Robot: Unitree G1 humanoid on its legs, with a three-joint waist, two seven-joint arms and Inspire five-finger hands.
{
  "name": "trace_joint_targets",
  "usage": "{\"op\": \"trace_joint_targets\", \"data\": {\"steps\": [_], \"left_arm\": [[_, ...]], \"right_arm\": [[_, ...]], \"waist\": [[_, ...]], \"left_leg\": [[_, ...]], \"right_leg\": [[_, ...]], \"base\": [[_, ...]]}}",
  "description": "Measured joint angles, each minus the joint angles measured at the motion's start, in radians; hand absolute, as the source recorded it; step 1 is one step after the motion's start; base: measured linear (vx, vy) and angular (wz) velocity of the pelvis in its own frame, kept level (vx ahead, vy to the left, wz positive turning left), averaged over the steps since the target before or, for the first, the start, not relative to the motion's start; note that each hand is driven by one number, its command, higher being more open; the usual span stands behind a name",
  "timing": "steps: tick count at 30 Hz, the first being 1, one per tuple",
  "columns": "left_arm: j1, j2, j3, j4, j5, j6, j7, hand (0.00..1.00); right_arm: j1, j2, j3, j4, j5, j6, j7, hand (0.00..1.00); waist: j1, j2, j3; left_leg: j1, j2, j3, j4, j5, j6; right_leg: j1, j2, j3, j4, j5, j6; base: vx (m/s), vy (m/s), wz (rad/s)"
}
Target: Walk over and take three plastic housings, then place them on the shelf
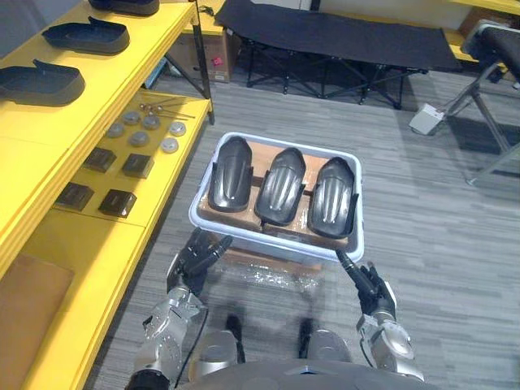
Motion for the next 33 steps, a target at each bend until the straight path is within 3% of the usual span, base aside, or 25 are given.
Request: {"op": "trace_joint_targets", "data": {"steps": [1,3,6,8,15,21,26,30,33], "left_arm": [[0.002,-0.023,0.001,0.012,0.002,0.005,0.005,1.00],[0.028,-0.057,-0.004,0.009,0.002,0.010,0.002,1.00],[0.053,-0.060,-0.008,0.012,-0.001,0.029,0.003,1.00],[0.069,-0.061,-0.021,0.012,-0.029,0.029,-0.010,1.00],[0.082,-0.072,-0.022,0.011,-0.035,0.029,-0.062,1.00],[0.050,-0.055,-0.045,-0.047,-0.035,0.029,-0.082,1.00],[-0.003,-0.034,-0.071,-0.049,-0.030,0.025,-0.082,1.00],[-0.002,-0.014,-0.087,-0.048,-0.030,0.022,-0.081,1.00],[-0.003,0.000,-0.107,-0.048,-0.033,0.020,-0.087,1.00]], "right_arm": [[-0.003,-0.018,-0.020,0.003,0.000,0.000,-0.002,1.00],[-0.036,-0.053,-0.061,0.001,0.002,-0.001,-0.016,1.00],[-0.074,-0.081,-0.079,-0.007,0.000,0.001,-0.041,1.00],[-0.084,-0.094,-0.121,-0.039,-0.003,0.006,-0.085,1.00],[-0.187,-0.209,-0.247,-0.066,-0.044,0.033,-0.202,1.00],[-0.321,-0.311,-0.249,-0.034,-0.202,0.166,-0.242,1.00],[-0.458,-0.413,-0.209,0.034,-0.203,0.245,-0.234,1.00],[-0.582,-0.505,-0.132,0.075,-0.205,0.267,-0.206,1.00],[-0.653,-0.545,-0.069,0.110,-0.206,0.269,-0.192,1.00]], "waist": [[0.000,0.030,-0.010],[0.004,0.066,-0.021],[0.002,0.079,-0.024],[0.005,0.075,-0.020],[0.004,0.097,0.010],[0.006,0.120,0.097],[0.030,0.120,0.163],[0.036,0.124,0.193],[0.060,0.126,0.216]], "left_leg": [[-0.008,0.028,-0.013,0.017,-0.008,-0.017],[-0.042,0.083,-0.028,0.066,-0.034,-0.046],[-0.042,0.121,-0.027,0.082,-0.049,-0.065],[-0.038,0.131,-0.027,0.080,-0.049,-0.066],[-0.070,0.118,-0.014,0.081,-0.049,-0.061],[-0.146,0.113,-0.021,0.137,-0.053,-0.046],[-0.207,0.109,-0.030,0.192,-0.064,-0.029],[-0.264,0.096,-0.043,0.220,-0.063,-0.018],[-0.280,0.095,-0.055,0.238,-0.062,-0.016]], "right_leg": [[0.009,0.017,-0.022,-0.002,0.000,0.001],[0.033,0.081,-0.042,-0.073,0.014,-0.027],[0.058,0.129,-0.043,-0.119,0.027,-0.043],[0.066,0.140,-0.044,-0.133,0.028,-0.045],[0.047,0.130,-0.029,-0.185,0.069,-0.040],[0.012,0.124,-0.035,-0.208,0.112,-0.038],[-0.011,0.126,-0.038,-0.224,0.142,-0.033],[-0.041,0.117,-0.047,-0.235,0.162,-0.027],[-0.042,0.117,-0.065,-0.239,0.168,-0.028]], "base": [[0.15,-0.245,0.30],[0.13,-0.200,0.04],[0.09,-0.154,-0.14],[0.04,-0.070,-0.03],[-0.03,0.029,-0.07],[-0.07,0.041,0.02],[-0.08,0.043,0.03],[-0.07,0.061,0.12],[-0.03,0.026,0.12]]}}
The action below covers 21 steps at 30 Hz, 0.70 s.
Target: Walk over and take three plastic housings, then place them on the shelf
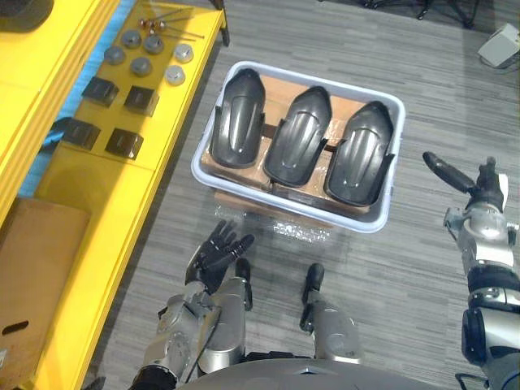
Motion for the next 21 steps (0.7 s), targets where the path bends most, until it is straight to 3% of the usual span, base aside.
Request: {"op": "trace_joint_targets", "data": {"steps": [9,13,21], "left_arm": [[0.007,-0.008,-0.053,0.002,-0.002,-0.019,-0.062,1.00],[-0.020,-0.020,-0.074,0.024,-0.005,-0.038,-0.063,1.00],[-0.066,-0.032,-0.125,0.104,-0.008,-0.042,-0.050,1.00]], "right_arm": [[-0.145,-0.039,0.146,-0.001,-0.037,0.019,0.089,1.00],[-0.177,-0.084,0.182,0.011,-0.037,0.043,0.108,1.00],[-0.223,-0.087,0.213,0.195,-0.037,0.166,0.103,1.00]], "waist": [[0.025,0.009,0.010],[0.027,0.038,0.038],[0.050,0.058,0.050]], "left_leg": [[-0.012,-0.006,-0.013,0.004,0.004,0.005],[-0.037,-0.007,-0.019,0.026,0.001,0.009],[-0.073,-0.014,-0.029,0.035,0.007,0.017]], "right_leg": [[-0.004,-0.005,-0.014,0.006,-0.001,-0.001],[-0.025,-0.008,-0.019,0.026,-0.003,-0.003],[-0.056,-0.017,-0.030,0.046,-0.005,-0.005]], "base": [[-0.01,0.007,0.04],[-0.06,0.035,0.02],[-0.04,0.022,0.04]]}}
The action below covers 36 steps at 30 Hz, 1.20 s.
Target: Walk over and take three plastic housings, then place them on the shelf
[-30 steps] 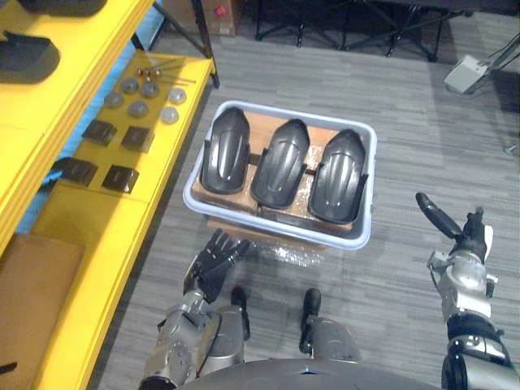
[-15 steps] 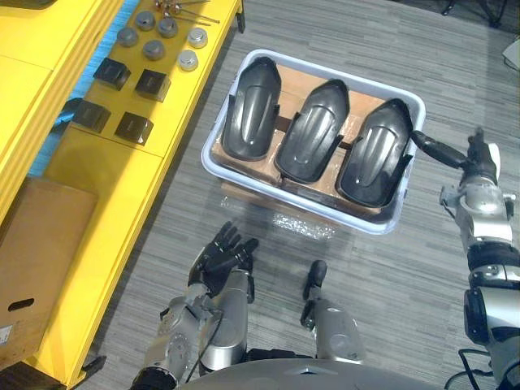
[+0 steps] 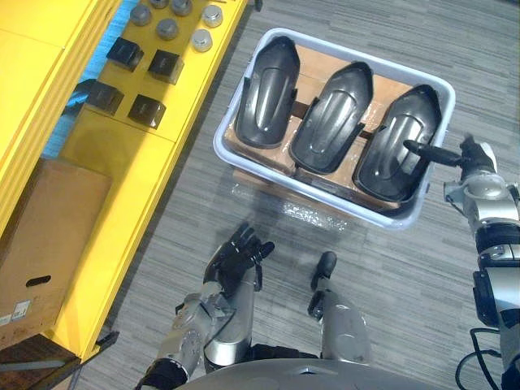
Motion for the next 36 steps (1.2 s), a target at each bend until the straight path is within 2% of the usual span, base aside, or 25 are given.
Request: {"op": "trace_joint_targets", "data": {"steps": [6,7,13,16,24,29,31,35,36], "left_arm": [[-0.008,-0.013,-0.007,0.020,-0.038,-0.040,0.002,1.00],[-0.009,-0.017,-0.005,0.026,-0.048,-0.047,0.003,1.00],[-0.054,-0.034,-0.007,0.080,-0.083,-0.080,0.011,1.00],[-0.068,-0.057,-0.006,0.090,-0.084,-0.087,0.012,1.00],[-0.071,-0.055,-0.001,0.102,-0.162,-0.102,0.018,1.00],[-0.043,-0.056,0.026,0.052,-0.151,-0.101,0.021,1.00],[-0.021,-0.053,0.054,0.018,-0.147,-0.101,0.023,1.00],[0.031,-0.015,0.102,-0.032,-0.144,-0.096,0.030,1.00],[0.043,-0.010,0.106,-0.043,-0.144,-0.093,0.030,1.00]], "right_arm": [[-0.037,0.000,-0.004,0.037,-0.044,0.029,-0.001,1.00],[-0.053,0.000,-0.004,0.054,-0.071,0.029,-0.001,0.00],[-0.140,-0.009,-0.007,0.120,-0.116,0.031,-0.090,0.00],[-0.149,-0.081,-0.002,0.120,-0.119,0.049,-0.140,0.00],[-0.145,-0.094,0.015,0.120,-0.157,0.054,-0.175,0.00],[-0.124,-0.063,0.014,0.118,-0.156,0.002,-0.164,0.00],[-0.095,-0.043,0.004,0.118,-0.157,-0.017,-0.165,0.00],[-0.034,0.029,-0.023,0.109,-0.180,-0.039,-0.172,0.00],[-0.023,0.040,-0.030,0.101,-0.191,-0.039,-0.176,0.00]], "waist": [[-0.001,0.021,0.010],[0.000,0.026,0.012],[0.013,0.051,0.016],[0.031,0.072,0.021],[0.026,0.071,0.022],[0.027,0.066,0.024],[0.029,0.052,0.027],[0.029,-0.013,0.036],[0.028,-0.023,0.038]], "left_leg": [[-0.026,-0.009,-0.002,-0.006,0.016,0.006],[-0.028,-0.012,-0.003,-0.010,0.020,0.007],[-0.099,-0.020,-0.027,0.001,0.033,0.008],[-0.114,-0.025,-0.030,-0.001,0.038,0.007],[-0.114,-0.020,-0.057,-0.033,0.073,-0.007],[-0.099,-0.012,-0.079,-0.038,0.083,-0.017],[-0.090,-0.008,-0.090,-0.039,0.085,-0.021],[-0.032,-0.001,-0.087,-0.086,0.093,-0.031],[-0.019,-0.001,-0.085,-0.094,0.095,-0.032]], "right_leg": [[-0.035,-0.011,-0.004,0.018,-0.001,0.000],[-0.043,-0.015,-0.006,0.028,-0.004,0.000],[-0.118,-0.029,-0.025,0.085,-0.019,-0.004],[-0.139,-0.036,-0.026,0.104,-0.023,-0.006],[-0.155,-0.034,-0.051,0.138,-0.046,-0.022],[-0.144,-0.027,-0.067,0.169,-0.071,-0.033],[-0.126,-0.020,-0.080,0.165,-0.072,-0.036],[-0.071,-0.006,-0.080,0.126,-0.071,-0.035],[-0.059,-0.004,-0.080,0.116,-0.069,-0.033]], "base": [[-0.02,0.017,0.02],[-0.03,0.018,0.06],[-0.06,0.022,0.10],[-0.06,0.021,0.06],[-0.01,-0.020,0.09],[-0.01,-0.041,0.10],[-0.02,-0.033,0.15],[0.00,-0.033,0.03],[0.03,-0.033,0.00]]}}
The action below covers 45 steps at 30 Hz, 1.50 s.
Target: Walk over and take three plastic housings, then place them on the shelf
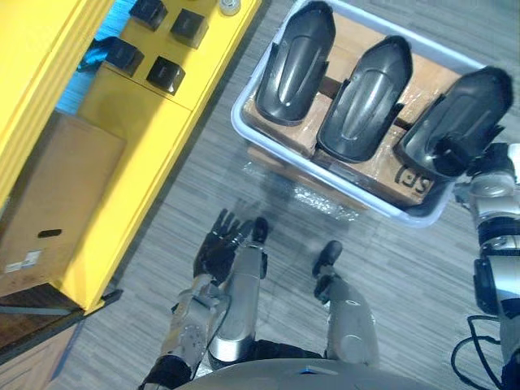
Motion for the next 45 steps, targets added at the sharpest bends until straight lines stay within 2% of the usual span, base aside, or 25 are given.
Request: {"op": "trace_joint_targets", "data": {"steps": [2,6,8,10,12,14,17,21,23,24,26,29,32,35,40,45], "left_arm": [[0.043,0.010,0.021,-0.052,0.001,0.016,0.000,1.00],[0.091,0.030,0.027,-0.134,0.028,0.034,-0.002,1.00],[0.100,0.033,0.024,-0.165,0.044,0.044,-0.011,1.00],[0.116,0.033,0.023,-0.206,0.038,0.057,-0.029,1.00],[0.122,0.033,0.028,-0.237,-0.009,0.072,-0.056,1.00],[0.135,0.032,0.036,-0.290,-0.052,0.109,-0.072,1.00],[0.150,0.020,0.042,-0.375,-0.088,0.147,-0.079,1.00],[0.134,-0.009,0.059,-0.446,-0.175,0.170,-0.080,1.00],[0.121,-0.016,0.068,-0.485,-0.174,0.191,-0.076,1.00],[0.118,-0.016,0.067,-0.493,-0.173,0.193,-0.076,1.00],[0.092,-0.015,0.062,-0.504,-0.153,0.193,-0.077,1.00],[0.049,-0.012,0.041,-0.518,-0.101,0.186,-0.079,1.00],[-0.056,0.015,-0.005,-0.520,-0.033,0.179,-0.079,1.00],[-0.122,0.033,-0.023,-0.518,-0.007,0.164,-0.079,1.00],[-0.177,0.034,-0.025,-0.464,-0.004,0.162,-0.087,1.00],[-0.177,0.037,-0.044,-0.420,0.003,0.162,-0.090,1.00]], "right_arm": [[0.062,0.018,-0.010,-0.051,-0.005,0.003,-0.005,0.00],[0.159,0.050,-0.058,-0.151,-0.046,0.007,-0.041,0.00],[0.205,0.062,-0.088,-0.209,-0.069,0.013,-0.085,0.00],[0.255,0.094,-0.127,-0.287,-0.121,0.025,-0.186,0.00],[0.302,0.134,-0.170,-0.384,-0.142,0.025,-0.270,0.00],[0.385,0.211,-0.203,-0.558,-0.207,0.025,-0.356,0.00],[0.460,0.257,-0.203,-0.684,-0.285,0.018,-0.388,0.00],[0.516,0.286,-0.181,-0.741,-0.400,-0.061,-0.400,0.00],[0.558,0.286,-0.164,-0.758,-0.472,-0.150,-0.414,0.00],[0.565,0.286,-0.161,-0.769,-0.486,-0.170,-0.414,0.00],[0.567,0.286,-0.150,-0.797,-0.520,-0.248,-0.416,0.00],[0.560,0.282,-0.126,-0.824,-0.553,-0.305,-0.414,0.00],[0.543,0.273,-0.061,-0.833,-0.554,-0.386,-0.392,0.00],[0.531,0.273,-0.001,-0.838,-0.554,-0.431,-0.348,0.00],[0.516,0.273,0.065,-0.837,-0.551,-0.474,-0.297,0.00],[0.505,0.278,0.108,-0.837,-0.543,-0.488,-0.272,0.00]], "waist": [[0.000,-0.034,-0.001],[-0.001,-0.079,-0.002],[-0.003,-0.087,-0.003],[-0.009,-0.095,-0.009],[-0.021,-0.110,-0.027],[-0.040,-0.141,-0.078],[-0.055,-0.155,-0.121],[-0.059,-0.149,-0.164],[-0.061,-0.139,-0.205],[-0.062,-0.136,-0.212],[-0.071,-0.128,-0.240],[-0.079,-0.126,-0.265],[-0.088,-0.124,-0.312],[-0.111,-0.118,-0.348],[-0.139,-0.102,-0.364],[-0.135,-0.098,-0.368]], "left_leg": [[0.045,0.000,0.007,-0.037,0.005,0.002],[0.107,0.002,0.023,-0.086,0.019,-0.007],[0.143,0.002,0.031,-0.102,0.019,-0.007],[0.188,0.001,0.041,-0.125,0.019,-0.007],[0.206,0.001,0.049,-0.144,0.018,-0.008],[0.217,0.002,0.066,-0.161,0.017,-0.008],[0.241,0.000,0.079,-0.172,0.015,-0.009],[0.273,0.000,0.083,-0.174,0.004,-0.013],[0.274,0.000,0.085,-0.177,-0.008,-0.015],[0.276,0.000,0.085,-0.177,-0.009,-0.016],[0.277,0.001,0.092,-0.179,-0.009,-0.017],[0.290,0.000,0.106,-0.187,0.000,-0.012],[0.329,0.000,0.143,-0.208,0.001,-0.010],[0.354,-0.002,0.169,-0.228,0.003,-0.008],[0.391,-0.002,0.183,-0.250,0.007,-0.007],[0.414,-0.003,0.192,-0.274,0.018,-0.008]], "right_leg": [[0.042,0.005,0.000,-0.037,0.007,0.003],[0.091,0.007,0.002,-0.075,0.017,0.004],[0.125,0.007,0.004,-0.092,0.020,0.005],[0.162,0.008,0.008,-0.110,0.020,0.006],[0.177,0.010,0.013,-0.126,0.020,0.006],[0.178,0.012,0.024,-0.141,0.021,0.009],[0.196,0.009,0.025,-0.149,0.021,0.009],[0.231,0.009,0.023,-0.164,0.022,0.012],[0.239,0.011,0.018,-0.173,0.022,0.014],[0.241,0.011,0.017,-0.173,0.022,0.015],[0.241,0.009,0.015,-0.176,0.024,0.017],[0.243,0.007,0.023,-0.176,0.026,0.020],[0.259,0.006,0.058,-0.193,0.034,0.029],[0.269,0.006,0.082,-0.213,0.046,0.031],[0.292,0.009,0.101,-0.231,0.055,0.031],[0.298,0.016,0.112,-0.231,0.059,0.029]], "base": [[0.04,-0.025,-0.01],[0.07,-0.008,-0.05],[0.09,0.001,-0.07],[0.09,0.001,-0.08],[0.07,0.001,-0.09],[0.07,0.009,-0.14],[0.08,0.012,-0.10],[0.01,0.011,-0.02],[-0.01,0.005,0.02],[-0.01,0.015,0.03],[-0.01,0.009,0.02],[0.01,0.014,-0.08],[0.02,0.022,-0.30],[0.02,0.011,-0.27],[-0.01,0.000,-0.14],[-0.04,-0.010,-0.06]]}}
